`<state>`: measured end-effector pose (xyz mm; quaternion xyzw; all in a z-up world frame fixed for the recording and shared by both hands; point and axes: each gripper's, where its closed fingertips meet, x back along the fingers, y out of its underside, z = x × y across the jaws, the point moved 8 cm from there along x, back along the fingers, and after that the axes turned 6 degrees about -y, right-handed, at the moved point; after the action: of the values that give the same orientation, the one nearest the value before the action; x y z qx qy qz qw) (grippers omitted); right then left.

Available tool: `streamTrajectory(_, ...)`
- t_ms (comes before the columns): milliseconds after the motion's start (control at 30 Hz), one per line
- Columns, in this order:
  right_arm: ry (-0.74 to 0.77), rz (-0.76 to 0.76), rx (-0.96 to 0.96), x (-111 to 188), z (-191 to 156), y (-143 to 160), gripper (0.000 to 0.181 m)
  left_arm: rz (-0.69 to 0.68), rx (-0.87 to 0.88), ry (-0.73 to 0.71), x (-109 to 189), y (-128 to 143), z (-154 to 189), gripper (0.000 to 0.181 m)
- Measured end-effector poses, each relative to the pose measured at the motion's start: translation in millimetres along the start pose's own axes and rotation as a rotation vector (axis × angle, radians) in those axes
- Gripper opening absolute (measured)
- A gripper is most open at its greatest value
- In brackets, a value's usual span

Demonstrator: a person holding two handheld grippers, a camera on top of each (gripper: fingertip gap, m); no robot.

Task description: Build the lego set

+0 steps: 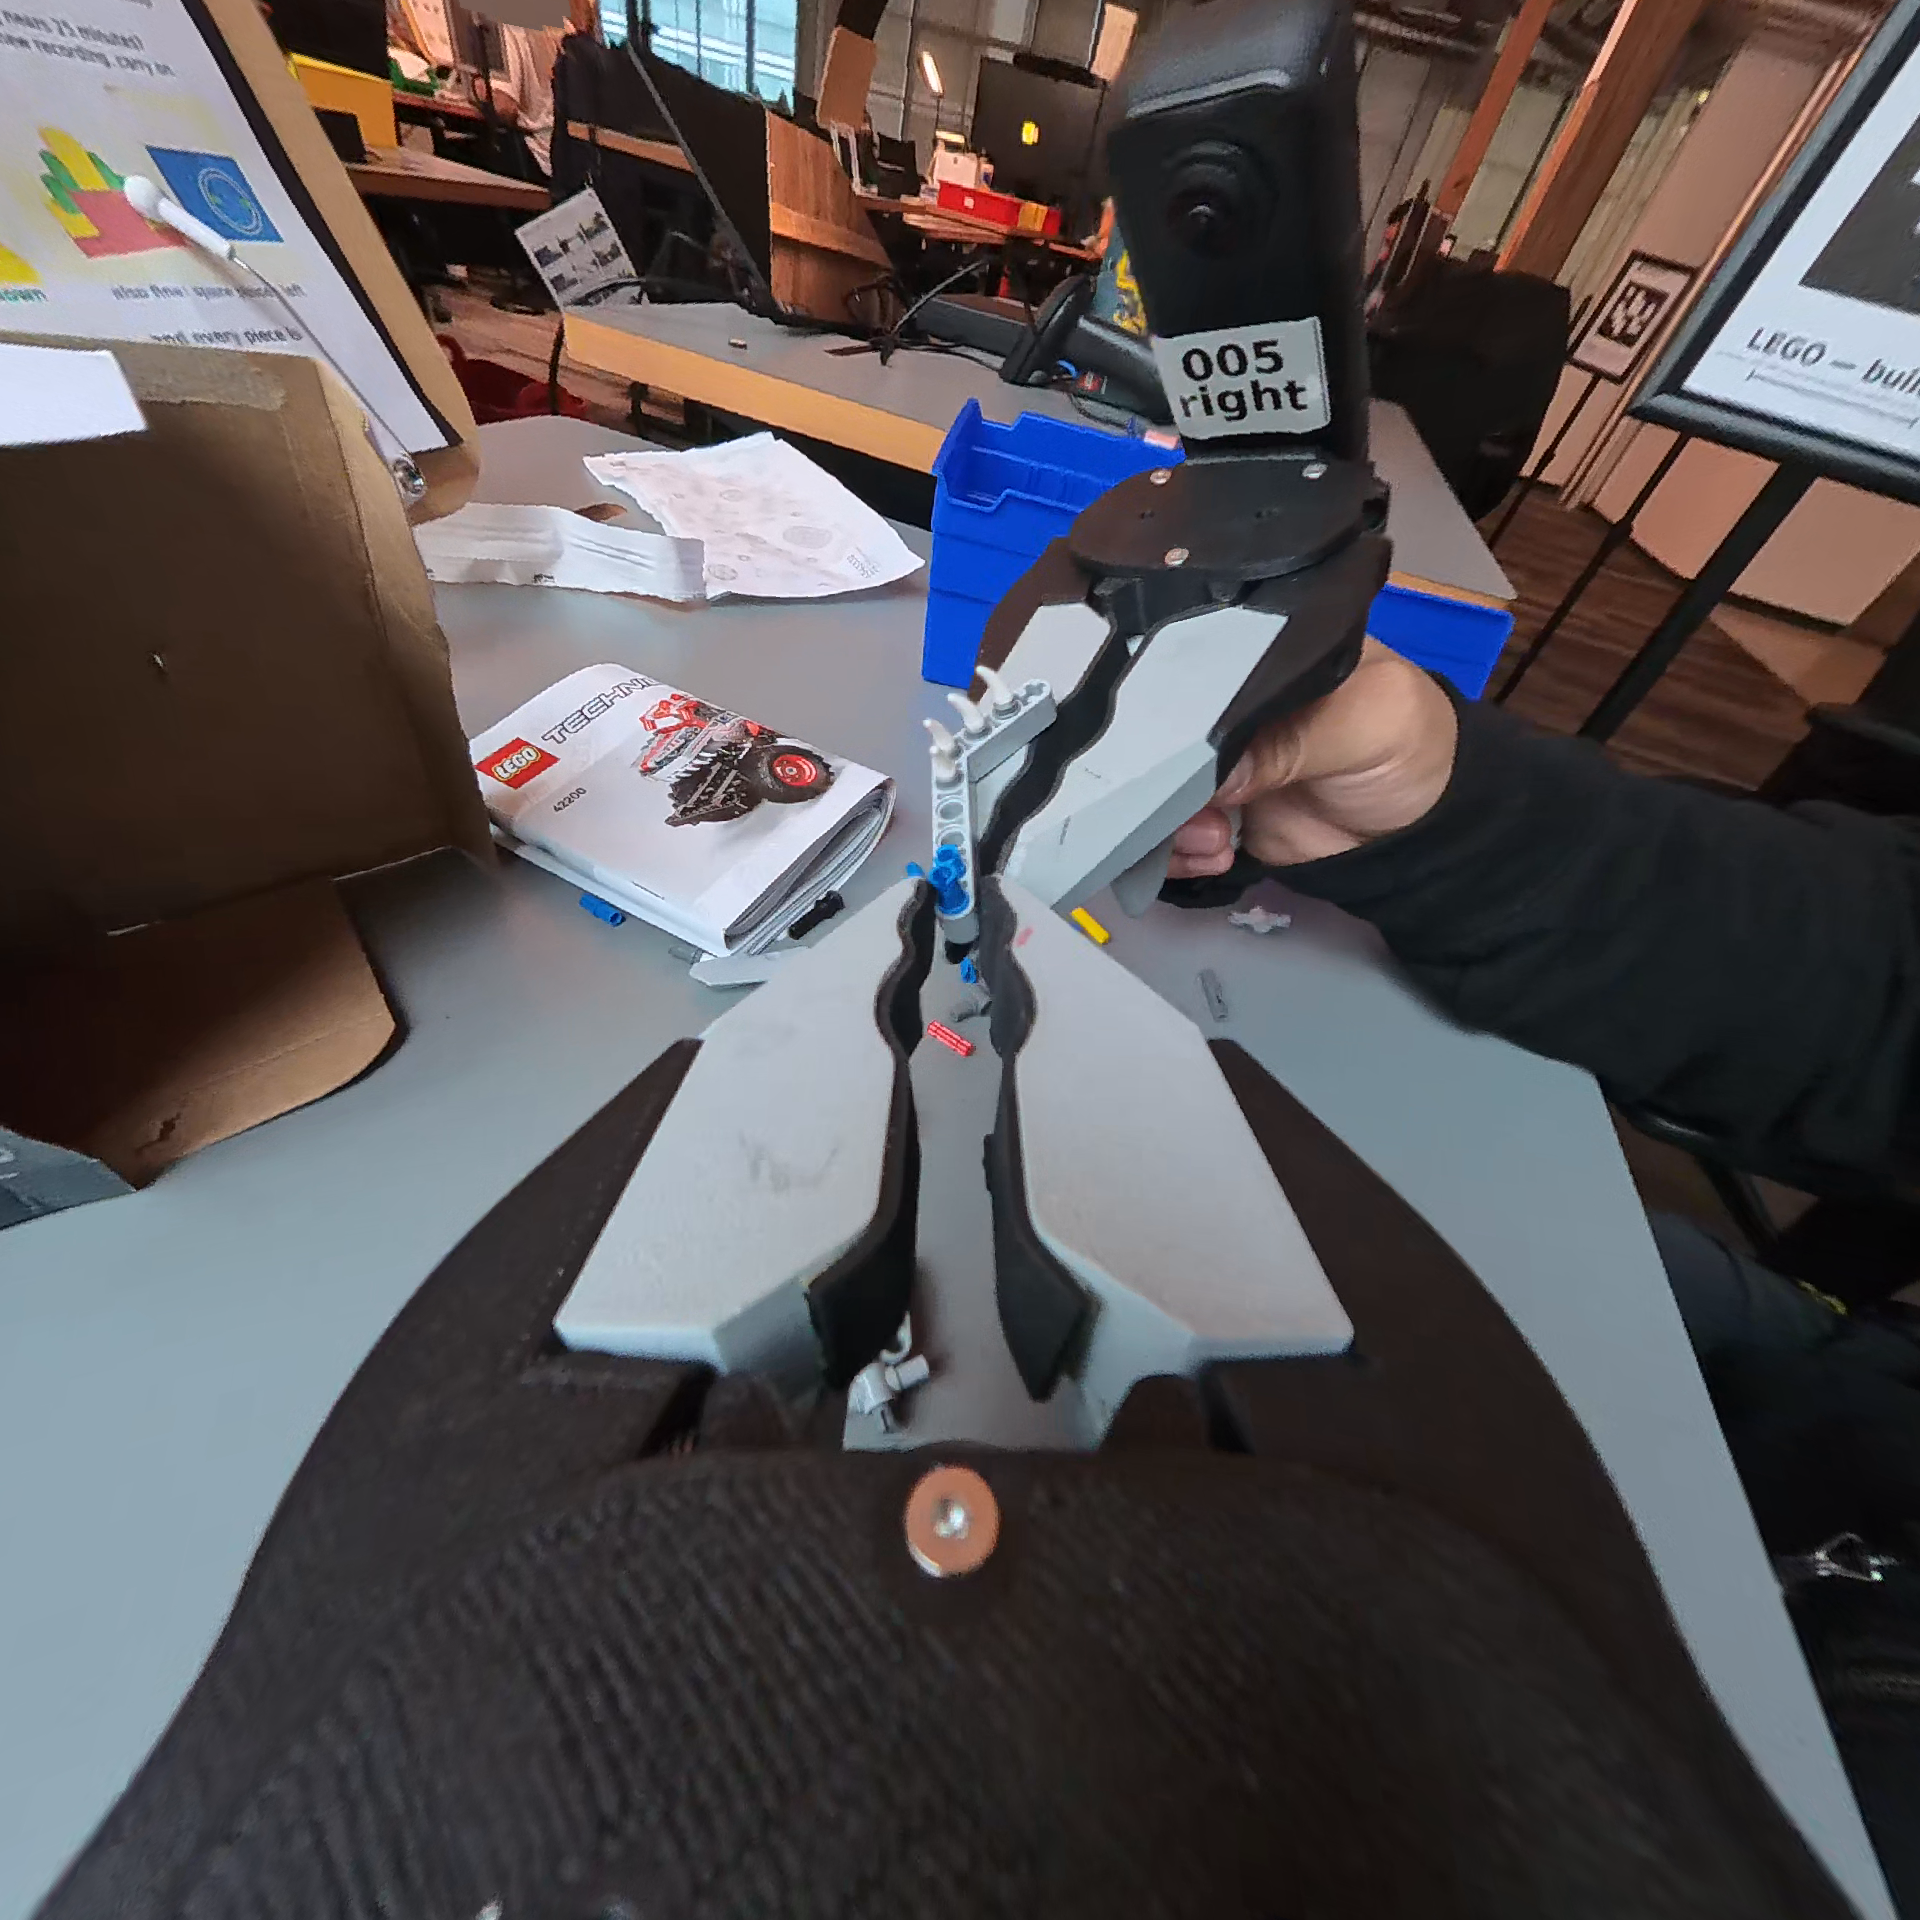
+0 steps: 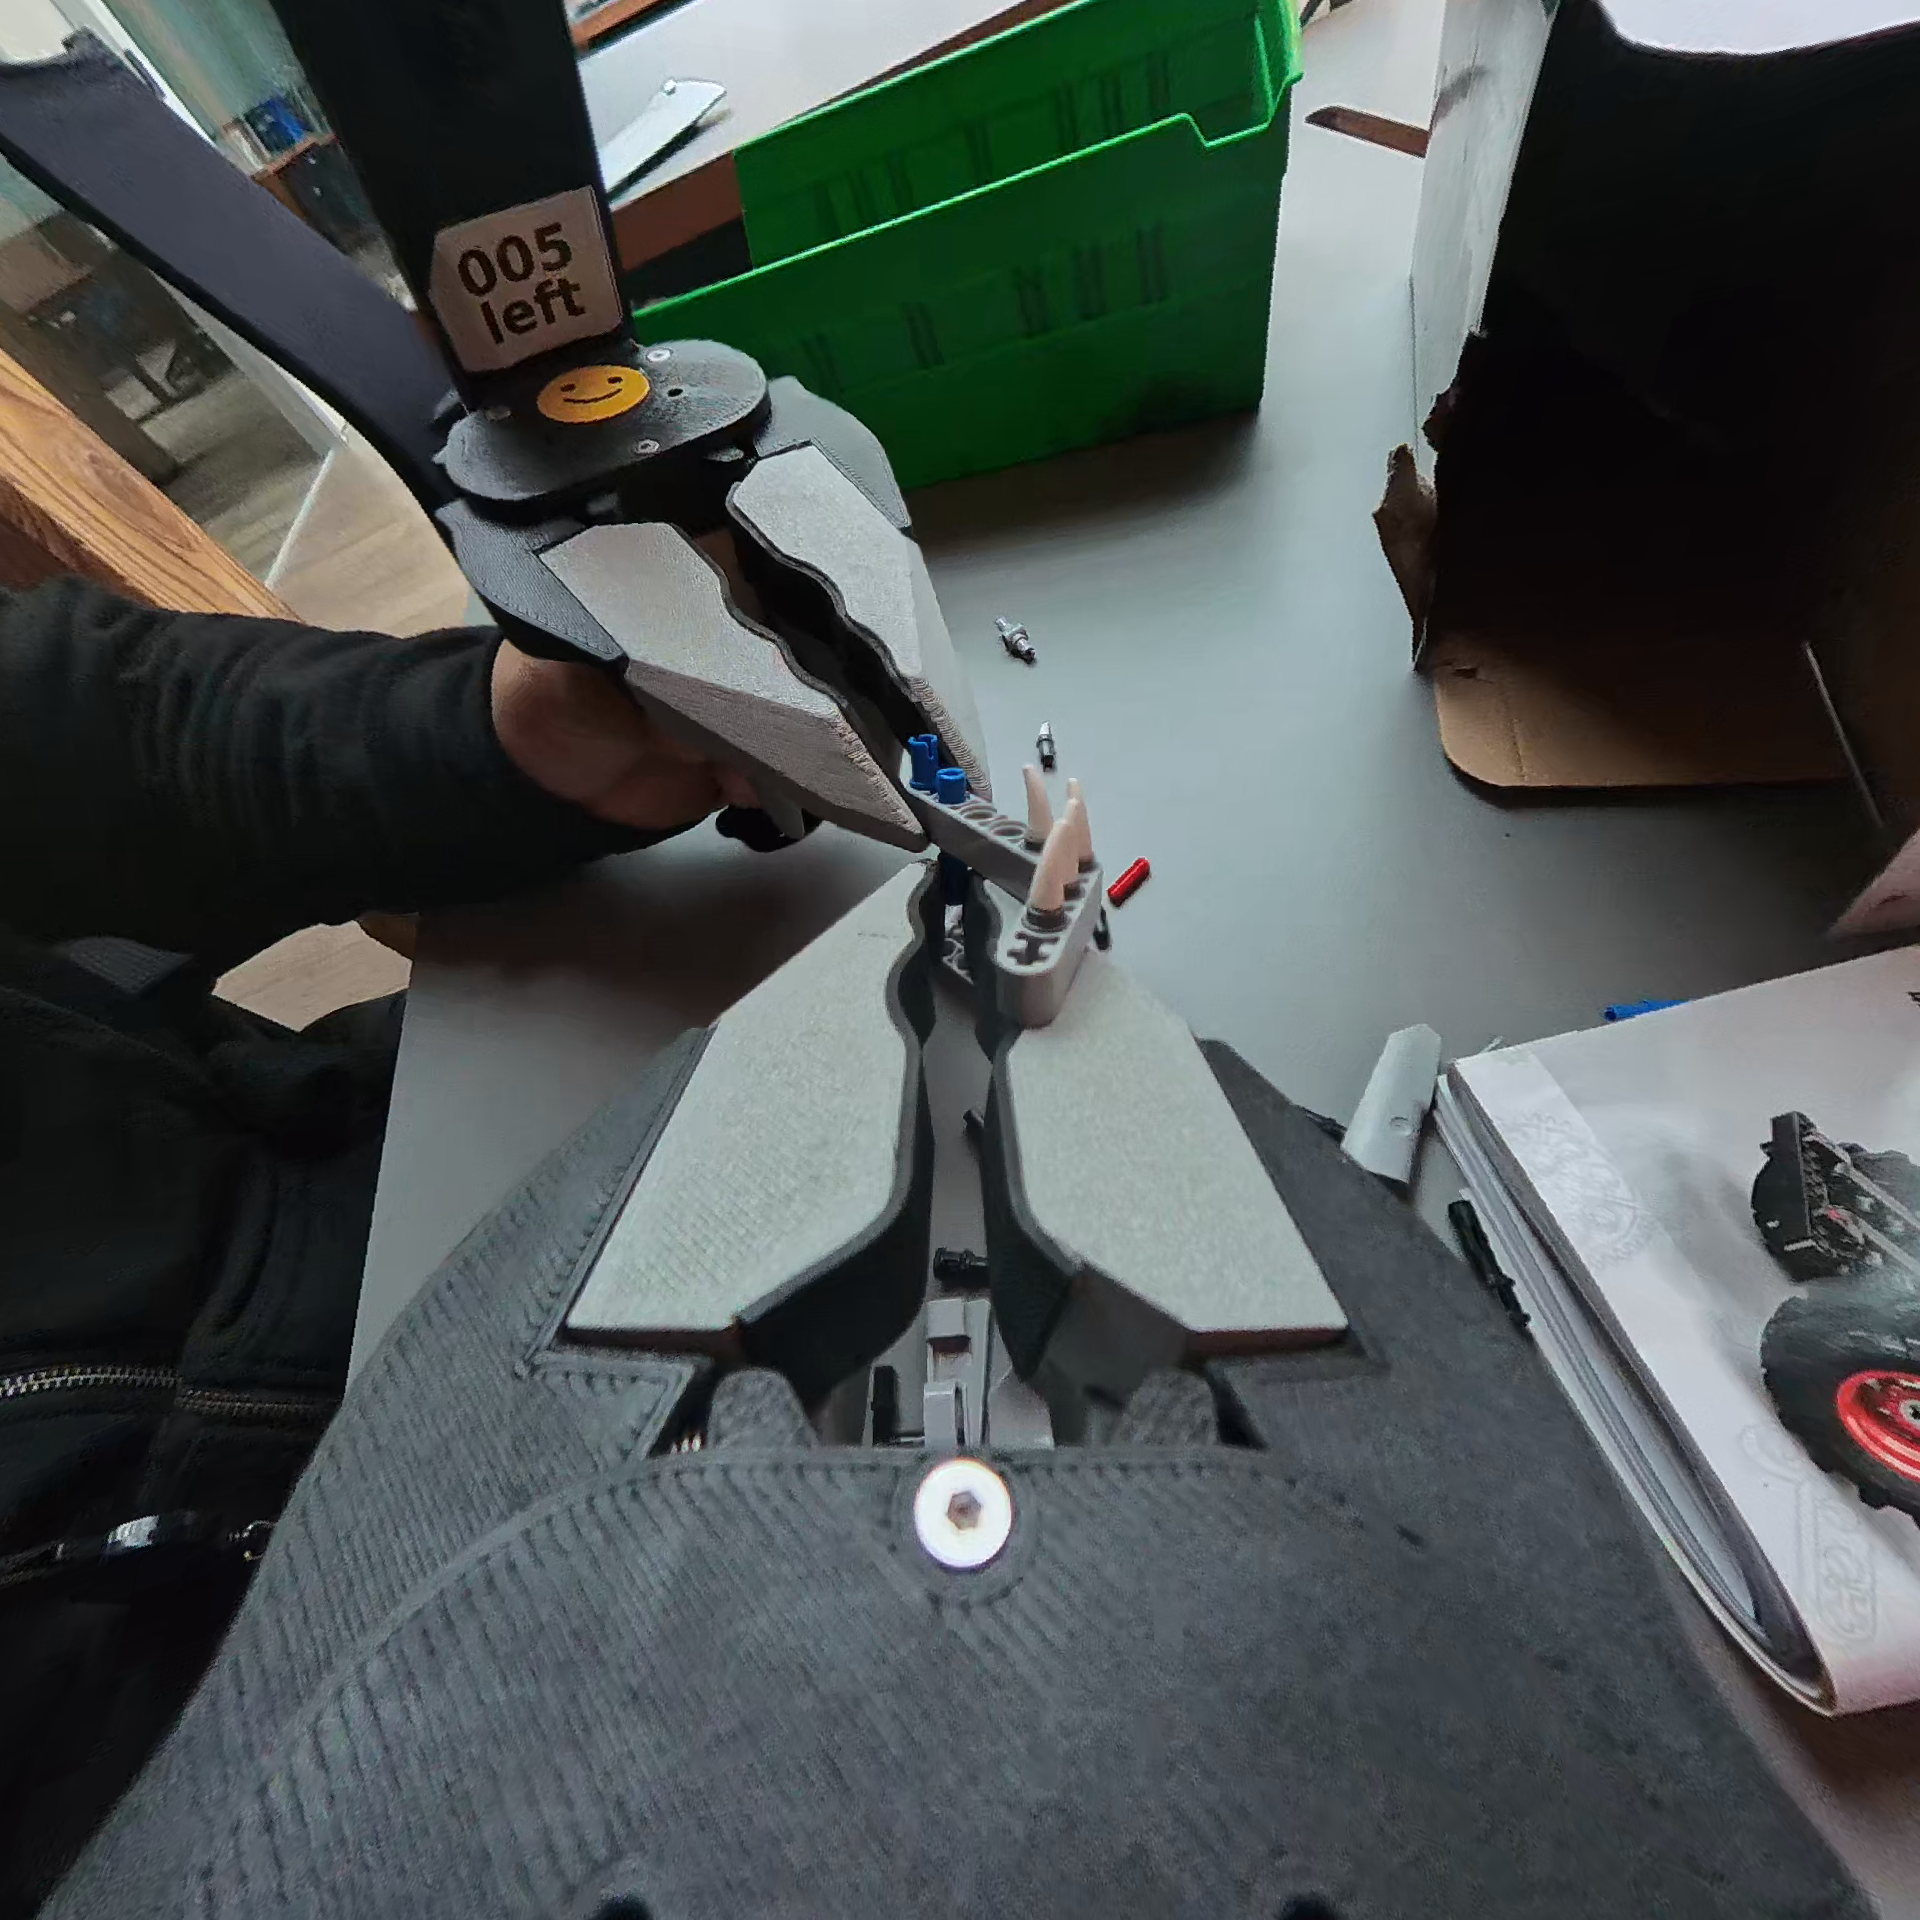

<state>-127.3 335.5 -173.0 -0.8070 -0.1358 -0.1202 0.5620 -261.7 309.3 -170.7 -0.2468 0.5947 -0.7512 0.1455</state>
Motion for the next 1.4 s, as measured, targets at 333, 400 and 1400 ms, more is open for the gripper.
streamTrajectory(333,-0.120,0.109,-0.029,3.1,2.1,-2.1,0.001,0.035,0.055,0.104,1.0,-3.6,-2.8,0.005)
streamTrajectory(400,-0.184,0.191,-0.054,7.4,1.8,-7.5,0.004,0.095,0.133,0.160,5.5,-6.5,-6.2,0.006)
streamTrajectory(1400,-0.317,0.385,-0.054,9.6,-0.6,-13.0,0.001,0.229,0.392,0.352,5.9,-7.9,-9.8,0.005)
